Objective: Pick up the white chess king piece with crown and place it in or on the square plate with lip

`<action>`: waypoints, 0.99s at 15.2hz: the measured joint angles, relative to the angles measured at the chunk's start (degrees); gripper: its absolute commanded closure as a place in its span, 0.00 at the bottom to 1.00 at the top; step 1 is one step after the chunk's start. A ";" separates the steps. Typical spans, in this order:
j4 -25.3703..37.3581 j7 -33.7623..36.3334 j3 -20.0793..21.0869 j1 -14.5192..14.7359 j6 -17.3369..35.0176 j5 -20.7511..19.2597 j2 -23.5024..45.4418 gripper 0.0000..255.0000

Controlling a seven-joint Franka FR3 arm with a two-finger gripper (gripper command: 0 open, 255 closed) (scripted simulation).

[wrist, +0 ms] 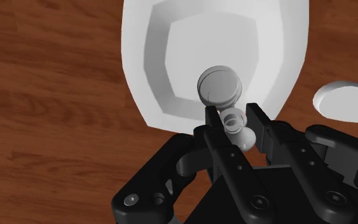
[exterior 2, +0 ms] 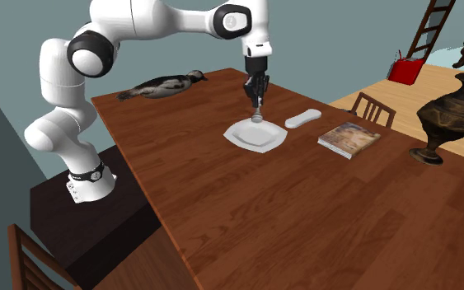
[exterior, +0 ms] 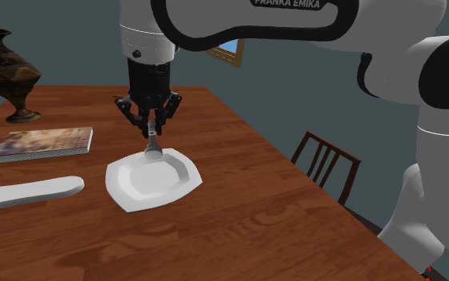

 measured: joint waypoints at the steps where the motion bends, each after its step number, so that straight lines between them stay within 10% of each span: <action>1: -1.11 0.11 0.00 -0.18 0.85 0.06 -0.24 1.00; 15: -10.73 1.37 -0.18 -1.40 9.58 -0.04 -1.02 1.00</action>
